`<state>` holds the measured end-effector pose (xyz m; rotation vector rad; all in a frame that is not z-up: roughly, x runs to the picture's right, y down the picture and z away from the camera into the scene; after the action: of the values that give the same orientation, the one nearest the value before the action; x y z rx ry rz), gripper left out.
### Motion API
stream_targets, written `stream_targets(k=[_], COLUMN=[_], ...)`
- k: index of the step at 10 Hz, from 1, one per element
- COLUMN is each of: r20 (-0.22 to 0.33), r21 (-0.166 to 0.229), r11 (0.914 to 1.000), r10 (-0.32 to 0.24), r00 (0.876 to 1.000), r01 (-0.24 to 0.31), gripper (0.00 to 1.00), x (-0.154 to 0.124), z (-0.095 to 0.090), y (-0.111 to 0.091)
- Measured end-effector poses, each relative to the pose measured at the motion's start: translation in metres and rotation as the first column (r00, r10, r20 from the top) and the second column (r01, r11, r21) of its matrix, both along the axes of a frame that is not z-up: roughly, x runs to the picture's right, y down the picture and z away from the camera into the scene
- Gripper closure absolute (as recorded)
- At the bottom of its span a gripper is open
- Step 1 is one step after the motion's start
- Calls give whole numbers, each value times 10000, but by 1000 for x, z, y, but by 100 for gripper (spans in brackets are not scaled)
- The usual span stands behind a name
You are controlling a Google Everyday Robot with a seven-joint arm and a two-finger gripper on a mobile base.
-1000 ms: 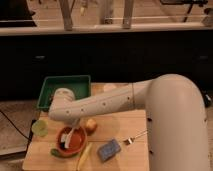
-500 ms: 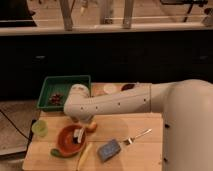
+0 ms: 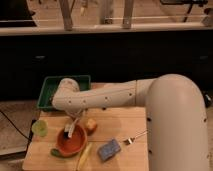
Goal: Wipe red bowl with brush
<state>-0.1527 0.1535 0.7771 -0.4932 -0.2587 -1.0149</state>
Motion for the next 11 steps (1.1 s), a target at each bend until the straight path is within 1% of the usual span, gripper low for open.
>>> stream_targets(k=[2, 3, 4, 5, 7, 8, 9, 10, 11], r20=[449, 664, 714, 676, 407, 130, -68, -278, -405], r21=[-177, -278, -375, -505, -700, -728, -695, -599, -505], r11=[9993, 9985, 9979, 9974, 9968, 9972, 9976, 9980, 9983], r10=[-311, -444, -492, -477, -356, -139, 31, 206, 272], r00=[9985, 9968, 9962, 9966, 9985, 9998, 10000, 9994, 9988], r01=[319, 463, 520, 511, 384, 148, -36, -223, -292], gripper=[100, 100, 100, 100, 100, 100, 100, 100, 100], x=[-12, -15, -15, -9, 17, 39, 52, 64, 70], z=[-11, -18, -23, -26, -23, -21, -19, -15, -10], y=[13, 24, 33, 43, 52, 52, 49, 41, 32])
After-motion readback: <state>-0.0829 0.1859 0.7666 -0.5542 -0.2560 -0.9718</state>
